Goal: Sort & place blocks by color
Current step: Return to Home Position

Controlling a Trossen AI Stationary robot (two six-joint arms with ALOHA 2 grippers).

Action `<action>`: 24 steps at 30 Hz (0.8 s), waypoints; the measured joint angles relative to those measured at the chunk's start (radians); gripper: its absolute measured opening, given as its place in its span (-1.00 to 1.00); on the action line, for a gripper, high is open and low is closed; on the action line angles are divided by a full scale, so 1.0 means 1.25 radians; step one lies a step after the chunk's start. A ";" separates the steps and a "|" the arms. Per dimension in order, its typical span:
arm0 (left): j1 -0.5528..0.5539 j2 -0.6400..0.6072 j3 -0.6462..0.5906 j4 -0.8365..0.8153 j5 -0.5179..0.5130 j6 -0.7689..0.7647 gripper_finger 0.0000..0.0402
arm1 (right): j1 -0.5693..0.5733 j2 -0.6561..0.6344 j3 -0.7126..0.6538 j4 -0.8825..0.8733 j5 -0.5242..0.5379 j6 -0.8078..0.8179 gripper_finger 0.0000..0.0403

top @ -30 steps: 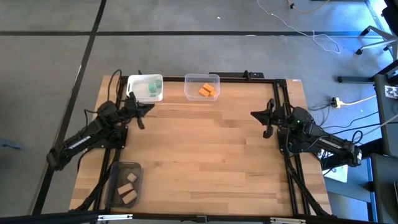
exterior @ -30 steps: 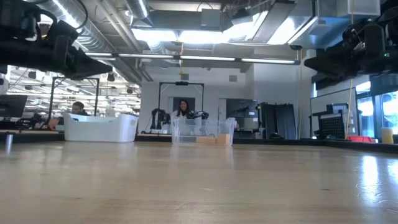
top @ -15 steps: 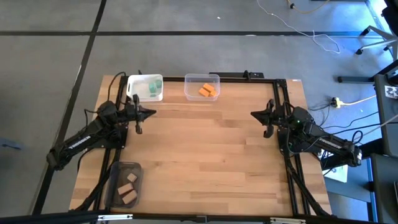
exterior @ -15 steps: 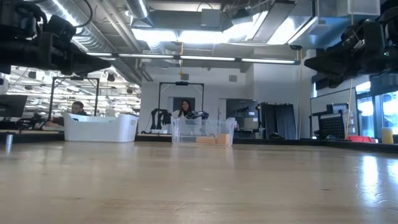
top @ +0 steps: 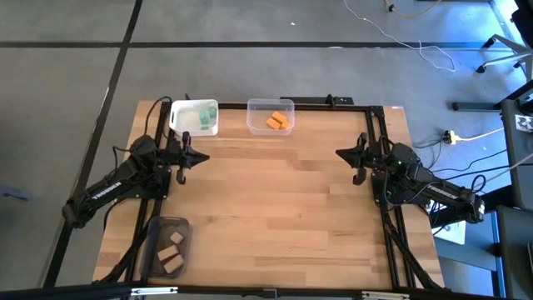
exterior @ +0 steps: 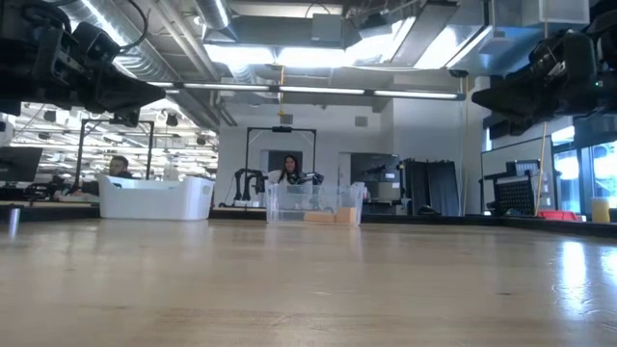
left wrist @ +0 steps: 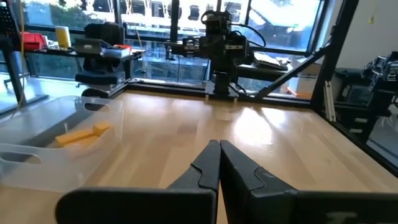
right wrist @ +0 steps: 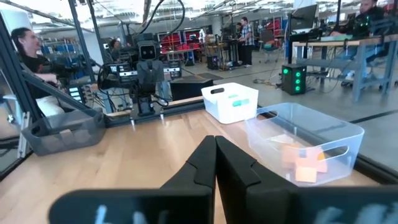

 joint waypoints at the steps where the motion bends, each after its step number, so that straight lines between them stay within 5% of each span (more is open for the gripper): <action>1: 0.000 0.000 0.000 0.000 0.000 -0.001 -1.00 | 0.000 0.000 0.000 0.000 0.000 0.008 -0.94; 24: 0.000 0.000 0.000 0.000 -0.003 0.011 -1.00 | 0.000 0.000 0.000 0.000 0.000 0.008 -0.93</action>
